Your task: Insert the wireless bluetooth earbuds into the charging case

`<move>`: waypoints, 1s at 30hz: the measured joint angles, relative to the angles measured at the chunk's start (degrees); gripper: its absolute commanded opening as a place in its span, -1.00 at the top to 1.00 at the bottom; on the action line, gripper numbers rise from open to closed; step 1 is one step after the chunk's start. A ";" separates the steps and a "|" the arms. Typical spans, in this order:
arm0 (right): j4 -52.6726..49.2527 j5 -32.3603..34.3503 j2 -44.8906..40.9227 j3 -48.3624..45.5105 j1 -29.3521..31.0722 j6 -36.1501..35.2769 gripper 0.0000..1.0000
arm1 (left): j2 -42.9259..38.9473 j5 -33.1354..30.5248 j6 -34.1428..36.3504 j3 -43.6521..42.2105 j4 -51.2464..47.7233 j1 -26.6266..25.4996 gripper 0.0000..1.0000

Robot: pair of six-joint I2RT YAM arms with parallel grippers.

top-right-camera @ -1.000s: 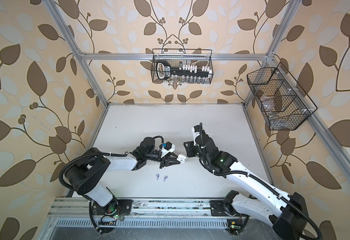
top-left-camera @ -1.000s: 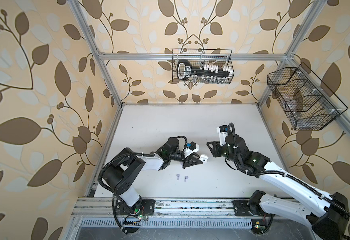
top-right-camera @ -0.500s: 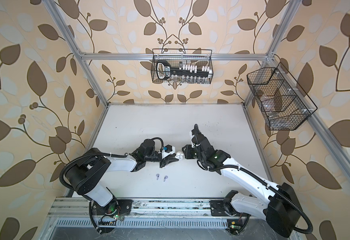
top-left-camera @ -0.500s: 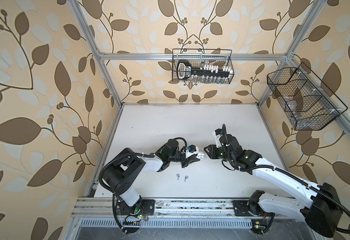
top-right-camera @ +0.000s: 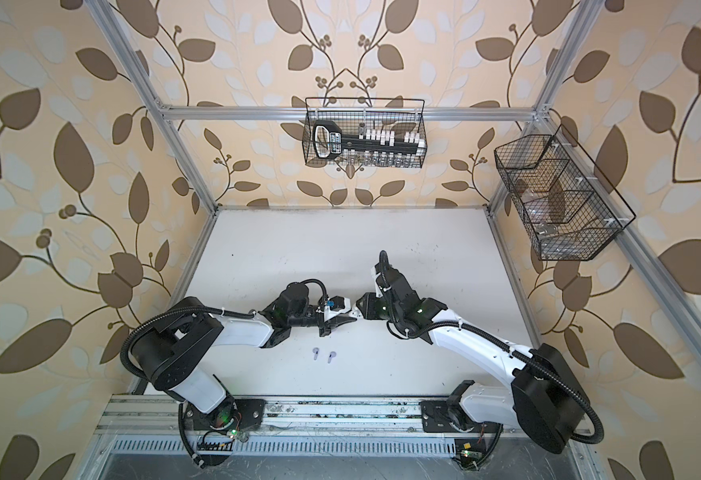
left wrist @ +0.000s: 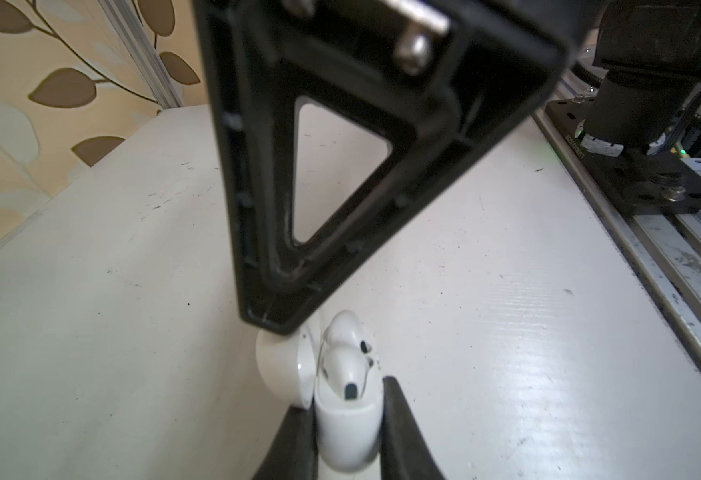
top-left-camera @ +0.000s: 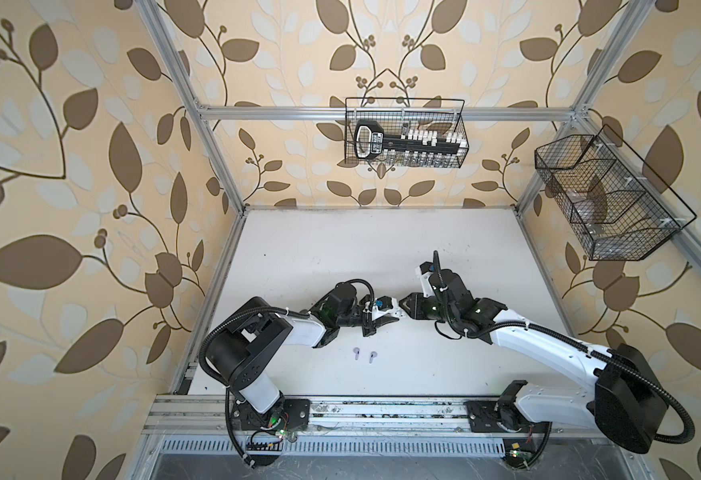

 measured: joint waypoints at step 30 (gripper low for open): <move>1.95 -4.17 3.93 -0.11 2.45 -0.42 0.42 | -0.81 -1.18 2.08 -0.90 -2.80 -0.70 1.00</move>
